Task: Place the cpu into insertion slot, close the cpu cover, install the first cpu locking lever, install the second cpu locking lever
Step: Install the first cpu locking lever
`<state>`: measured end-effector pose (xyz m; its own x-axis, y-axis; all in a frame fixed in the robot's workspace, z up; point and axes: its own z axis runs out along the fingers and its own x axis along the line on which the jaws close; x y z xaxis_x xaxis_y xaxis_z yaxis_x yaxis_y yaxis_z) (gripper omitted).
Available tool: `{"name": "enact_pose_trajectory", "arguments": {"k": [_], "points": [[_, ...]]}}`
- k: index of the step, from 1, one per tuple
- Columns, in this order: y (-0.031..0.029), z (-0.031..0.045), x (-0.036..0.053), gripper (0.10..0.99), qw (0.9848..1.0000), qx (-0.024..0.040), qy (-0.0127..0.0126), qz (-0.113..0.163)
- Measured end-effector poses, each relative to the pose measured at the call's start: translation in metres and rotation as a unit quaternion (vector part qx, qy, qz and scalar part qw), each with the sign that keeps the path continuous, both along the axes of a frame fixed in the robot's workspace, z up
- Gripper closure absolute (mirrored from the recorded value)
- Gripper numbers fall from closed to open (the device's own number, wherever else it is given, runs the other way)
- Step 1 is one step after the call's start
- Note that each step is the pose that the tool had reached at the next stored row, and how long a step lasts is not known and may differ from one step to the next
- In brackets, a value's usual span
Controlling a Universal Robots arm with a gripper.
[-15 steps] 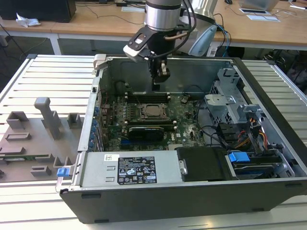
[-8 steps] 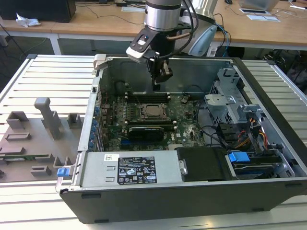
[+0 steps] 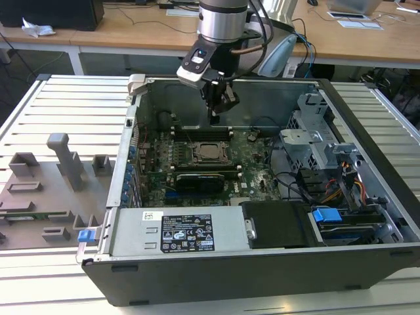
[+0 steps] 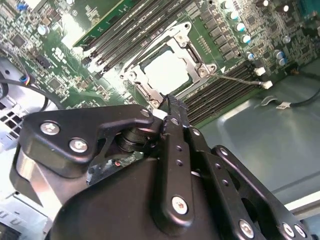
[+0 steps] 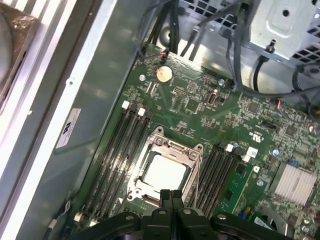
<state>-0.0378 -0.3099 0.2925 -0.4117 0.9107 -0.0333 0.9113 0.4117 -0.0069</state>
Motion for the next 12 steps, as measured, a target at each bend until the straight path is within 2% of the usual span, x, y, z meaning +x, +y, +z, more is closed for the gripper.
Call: {"name": "enact_pose_trajectory", "arguments": {"k": [6,12], "points": [[0.0,0.0,0.0,0.98,0.9993,0.0,0.0,0.038],[0.0,0.0,0.0,0.98,0.9965,0.0,0.0,0.084]]}}
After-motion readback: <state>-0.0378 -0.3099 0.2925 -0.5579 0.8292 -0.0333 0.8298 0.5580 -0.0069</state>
